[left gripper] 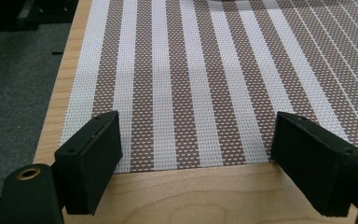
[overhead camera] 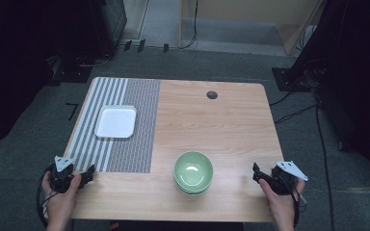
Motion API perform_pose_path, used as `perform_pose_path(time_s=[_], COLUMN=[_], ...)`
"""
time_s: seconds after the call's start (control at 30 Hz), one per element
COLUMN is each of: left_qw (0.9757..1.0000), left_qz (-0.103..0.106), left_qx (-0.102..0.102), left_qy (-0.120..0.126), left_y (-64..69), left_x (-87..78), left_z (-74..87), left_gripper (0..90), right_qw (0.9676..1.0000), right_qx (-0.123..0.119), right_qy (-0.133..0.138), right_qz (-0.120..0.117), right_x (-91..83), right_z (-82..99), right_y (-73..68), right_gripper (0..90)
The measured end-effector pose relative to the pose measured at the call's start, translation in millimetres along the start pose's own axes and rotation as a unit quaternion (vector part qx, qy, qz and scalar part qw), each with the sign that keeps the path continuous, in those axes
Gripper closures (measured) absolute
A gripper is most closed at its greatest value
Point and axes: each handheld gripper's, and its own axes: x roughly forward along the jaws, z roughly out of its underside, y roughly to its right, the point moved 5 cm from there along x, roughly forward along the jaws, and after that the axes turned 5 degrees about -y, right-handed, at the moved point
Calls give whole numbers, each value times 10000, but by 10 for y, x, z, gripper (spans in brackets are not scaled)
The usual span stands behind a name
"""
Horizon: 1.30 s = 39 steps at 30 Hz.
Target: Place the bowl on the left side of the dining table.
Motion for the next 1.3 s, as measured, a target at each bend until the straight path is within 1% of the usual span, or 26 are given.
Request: perform_pose_path(time_s=[0.27,0.4,0.57,0.6,0.63,0.73,0.77,0.97,1.1,1.3], left_qw=[10000,10000,10000,10000,10000,10000,10000,10000,10000,10000], left_qz=[0,-1,-1,-1,-1,-2,-1,-8,-7,-7], left_qx=[0,-1,-1,-1,0,0,-1,-22,-23,-22], left_qy=[1,1,1,1,1,1,1,6,6,5], left_y=[0,0,0,0,0,0,0,2,2,2], left_x=[0,0,0,0,0,0,0,1,1,1], left_z=[0,0,0,0,0,0,0,-1,-1,-1], left_gripper=[155,155,155,155,155,155,155,154,154,154], right_qw=[9996,9995,9989,9989,9987,9984,9982,9977,9971,9963], right_qx=[-24,-7,-66,-66,-94,-136,-159,-193,-146,-218], right_qy=[198,192,243,243,266,282,277,295,310,338], right_qz=[-175,-267,-389,-389,-436,-472,-516,-575,-672,-763], right_x=[-133,-171,-225,-225,-251,-269,-287,-319,-344,-371], right_z=[-101,-128,-160,-160,-175,-186,-198,-220,-242,-296], right_y=[-148,-228,-336,-336,-383,-420,-468,-559,-610,-718], right_gripper=[148,153,155,155,158,159,162,180,187,191])
